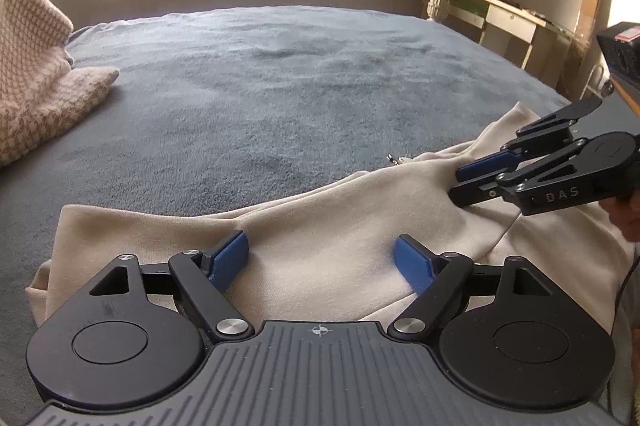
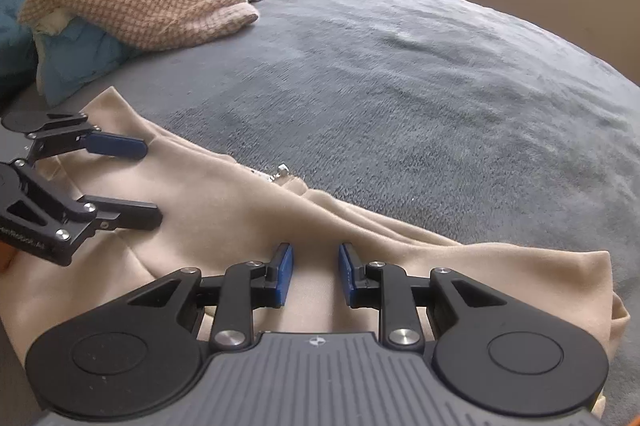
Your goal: Fold clothes
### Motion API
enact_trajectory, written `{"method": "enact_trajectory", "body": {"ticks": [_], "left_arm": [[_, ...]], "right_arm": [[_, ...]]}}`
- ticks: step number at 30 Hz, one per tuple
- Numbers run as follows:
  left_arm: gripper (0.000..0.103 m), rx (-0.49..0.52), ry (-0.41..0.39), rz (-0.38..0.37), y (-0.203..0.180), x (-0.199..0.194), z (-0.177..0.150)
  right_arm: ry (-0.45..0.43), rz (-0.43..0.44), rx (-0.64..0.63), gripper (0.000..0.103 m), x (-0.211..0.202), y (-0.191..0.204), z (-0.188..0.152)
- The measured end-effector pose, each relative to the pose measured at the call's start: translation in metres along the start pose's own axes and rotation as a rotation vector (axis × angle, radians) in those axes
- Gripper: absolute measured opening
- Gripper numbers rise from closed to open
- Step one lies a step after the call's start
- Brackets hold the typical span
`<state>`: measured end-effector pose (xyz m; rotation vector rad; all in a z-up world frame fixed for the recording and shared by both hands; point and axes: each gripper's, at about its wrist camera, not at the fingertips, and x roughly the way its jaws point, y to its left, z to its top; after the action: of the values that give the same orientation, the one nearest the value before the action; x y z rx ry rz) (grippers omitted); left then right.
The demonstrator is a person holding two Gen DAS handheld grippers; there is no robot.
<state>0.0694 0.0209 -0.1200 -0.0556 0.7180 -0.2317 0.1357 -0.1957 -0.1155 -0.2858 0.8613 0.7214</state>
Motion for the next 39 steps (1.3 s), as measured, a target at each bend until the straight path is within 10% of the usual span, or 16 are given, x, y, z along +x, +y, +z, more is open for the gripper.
{"method": "enact_trajectory", "body": {"ticks": [39], "left_arm": [[0.094, -0.141, 0.111, 0.035, 0.004, -0.014, 0.005]], "right_arm": [[0.012, -0.073, 0.087, 0.032, -0.005, 0.006, 0.007]]}}
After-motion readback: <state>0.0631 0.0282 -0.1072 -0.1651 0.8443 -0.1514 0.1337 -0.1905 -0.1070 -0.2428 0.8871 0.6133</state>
